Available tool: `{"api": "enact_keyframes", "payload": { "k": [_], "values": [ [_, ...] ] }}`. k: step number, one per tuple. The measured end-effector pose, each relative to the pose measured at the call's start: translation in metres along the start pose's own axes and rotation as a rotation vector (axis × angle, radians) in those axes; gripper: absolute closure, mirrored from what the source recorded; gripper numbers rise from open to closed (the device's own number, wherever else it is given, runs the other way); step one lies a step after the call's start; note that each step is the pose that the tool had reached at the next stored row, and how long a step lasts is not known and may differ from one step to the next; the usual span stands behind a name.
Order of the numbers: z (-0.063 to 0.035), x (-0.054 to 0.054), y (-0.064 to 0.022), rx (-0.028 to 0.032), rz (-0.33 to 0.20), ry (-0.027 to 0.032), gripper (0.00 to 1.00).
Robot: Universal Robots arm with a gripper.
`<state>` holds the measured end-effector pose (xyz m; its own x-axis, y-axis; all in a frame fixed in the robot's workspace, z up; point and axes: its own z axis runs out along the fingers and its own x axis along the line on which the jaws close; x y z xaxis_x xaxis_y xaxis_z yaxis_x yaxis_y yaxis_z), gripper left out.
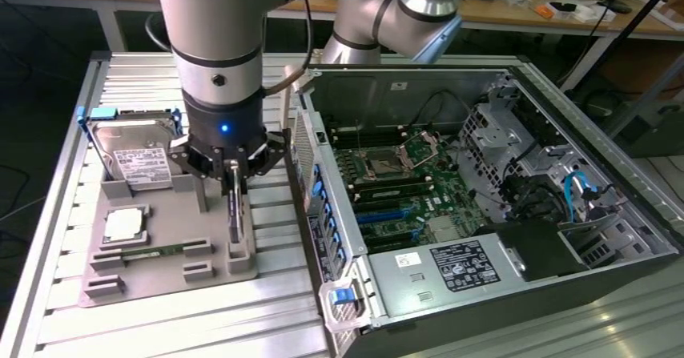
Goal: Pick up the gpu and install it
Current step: 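Pick up the gpu and move the gpu toward the slot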
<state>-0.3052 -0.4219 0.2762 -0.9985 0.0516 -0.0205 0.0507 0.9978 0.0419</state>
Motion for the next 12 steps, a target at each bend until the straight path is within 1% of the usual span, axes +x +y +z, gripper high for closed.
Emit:
{"api": "enact_keyframes", "payload": {
  "k": [4,12],
  "values": [
    [-0.0077,0.000,0.0003,0.0001,0.000,0.0004,0.73],
    [-0.0301,-0.001,0.0013,0.0001,0.000,0.0016,0.73]
  ]
}}
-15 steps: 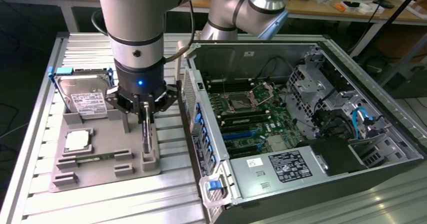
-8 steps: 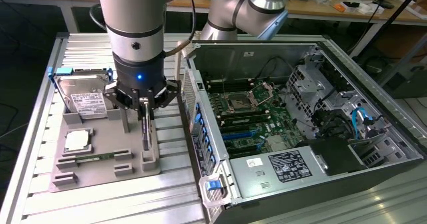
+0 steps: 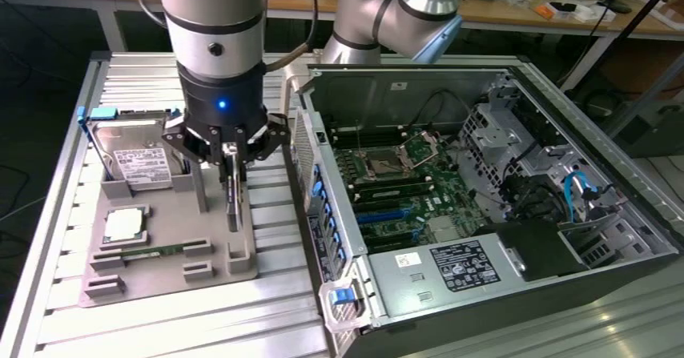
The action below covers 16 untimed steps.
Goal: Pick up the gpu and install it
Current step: 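Pick up the gpu and move the gpu toward the slot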
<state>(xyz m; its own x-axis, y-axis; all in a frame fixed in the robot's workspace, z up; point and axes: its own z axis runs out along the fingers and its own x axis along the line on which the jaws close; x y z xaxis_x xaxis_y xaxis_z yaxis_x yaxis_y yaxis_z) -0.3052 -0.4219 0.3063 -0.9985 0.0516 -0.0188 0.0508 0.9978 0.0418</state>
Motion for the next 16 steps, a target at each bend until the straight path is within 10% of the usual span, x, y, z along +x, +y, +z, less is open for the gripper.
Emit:
{"api": "enact_keyframes", "payload": {
  "k": [16],
  "values": [
    [-0.0446,-0.001,0.0019,0.0000,0.000,0.0010,0.73]
  ]
}}
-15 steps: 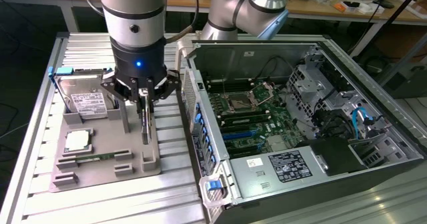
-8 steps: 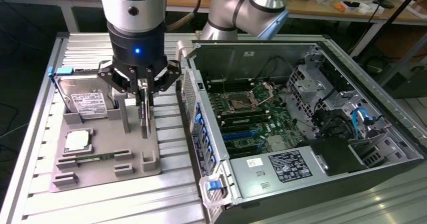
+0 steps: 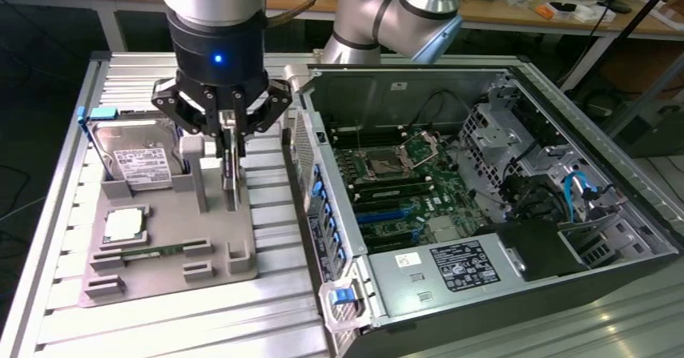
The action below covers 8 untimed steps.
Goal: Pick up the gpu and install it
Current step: 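Pick up the gpu and move the gpu toward the slot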
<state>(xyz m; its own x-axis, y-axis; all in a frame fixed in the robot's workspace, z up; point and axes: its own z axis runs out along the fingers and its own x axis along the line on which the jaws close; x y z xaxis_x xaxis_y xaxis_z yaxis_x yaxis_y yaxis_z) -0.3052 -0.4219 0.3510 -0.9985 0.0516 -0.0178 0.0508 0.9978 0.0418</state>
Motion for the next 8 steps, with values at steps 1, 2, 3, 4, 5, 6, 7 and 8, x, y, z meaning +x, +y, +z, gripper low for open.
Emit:
{"api": "enact_keyframes", "payload": {
  "k": [1,2,3,4,5,6,7,8],
  "values": [
    [-0.0025,0.000,0.0001,0.0001,0.000,0.0001,0.73],
    [-0.0051,0.000,0.0002,0.0000,0.000,0.0001,0.73],
    [-0.0075,0.000,0.0003,0.0000,0.000,0.0001,0.73],
    [-0.0103,0.000,0.0004,0.0000,0.000,0.0001,0.73],
    [-0.0130,0.000,0.0005,0.0000,0.000,0.0001,0.73],
    [-0.0158,0.000,0.0007,0.0000,0.000,0.0002,0.73],
    [-0.0206,0.000,0.0009,0.0001,0.000,0.0003,0.73],
    [-0.0236,0.000,0.0010,0.0001,0.000,0.0003,0.73]
  ]
}}
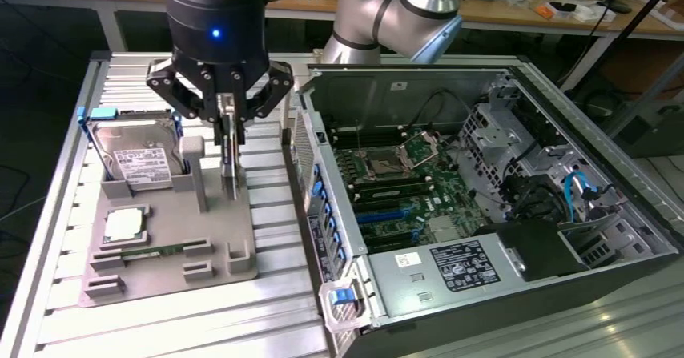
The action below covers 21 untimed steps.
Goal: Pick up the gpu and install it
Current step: 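Pick up the gpu and move the gpu toward the slot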
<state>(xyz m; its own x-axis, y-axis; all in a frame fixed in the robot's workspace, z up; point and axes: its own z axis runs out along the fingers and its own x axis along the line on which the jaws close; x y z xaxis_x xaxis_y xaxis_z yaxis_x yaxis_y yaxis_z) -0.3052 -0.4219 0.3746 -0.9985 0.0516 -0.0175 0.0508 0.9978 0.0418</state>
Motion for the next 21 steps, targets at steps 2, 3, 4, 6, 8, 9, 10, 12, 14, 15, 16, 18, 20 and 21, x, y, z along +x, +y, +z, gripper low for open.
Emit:
{"api": "enact_keyframes", "payload": {
  "k": [2,3,4,6,8,9,10,12,14,15,16,18,20,21],
  "values": [
    [-0.0052,0.000,0.0002,0.0001,0.000,0.0000,0.73],
    [-0.0077,0.000,0.0003,0.0000,0.000,0.0000,0.73],
    [-0.0105,0.000,0.0004,0.0000,0.000,0.0000,0.73],
    [-0.0158,0.000,0.0007,0.0000,0.000,0.0001,0.73],
    [-0.0210,0.000,0.0009,0.0000,0.000,0.0001,0.73],
    [-0.0235,0.000,0.0010,0.0000,0.000,0.0001,0.73],
    [-0.0260,0.000,0.0011,0.0000,0.000,0.0002,0.73],
    [-0.0307,-0.001,0.0013,0.0000,0.000,0.0001,0.73],
    [-0.0362,-0.001,0.0015,-0.0001,0.000,0.0000,0.73],
    [-0.0390,-0.001,0.0016,0.0000,0.000,0.0001,0.73],
    [-0.0415,-0.001,0.0017,0.0000,0.000,0.0001,0.73],
    [-0.0461,-0.001,0.0019,0.0000,0.000,0.0001,0.73],
    [-0.0512,-0.001,0.0021,-0.0001,0.000,0.0001,0.73],
    [-0.0534,-0.001,0.0022,0.0000,0.000,0.0002,0.73]
  ]
}}
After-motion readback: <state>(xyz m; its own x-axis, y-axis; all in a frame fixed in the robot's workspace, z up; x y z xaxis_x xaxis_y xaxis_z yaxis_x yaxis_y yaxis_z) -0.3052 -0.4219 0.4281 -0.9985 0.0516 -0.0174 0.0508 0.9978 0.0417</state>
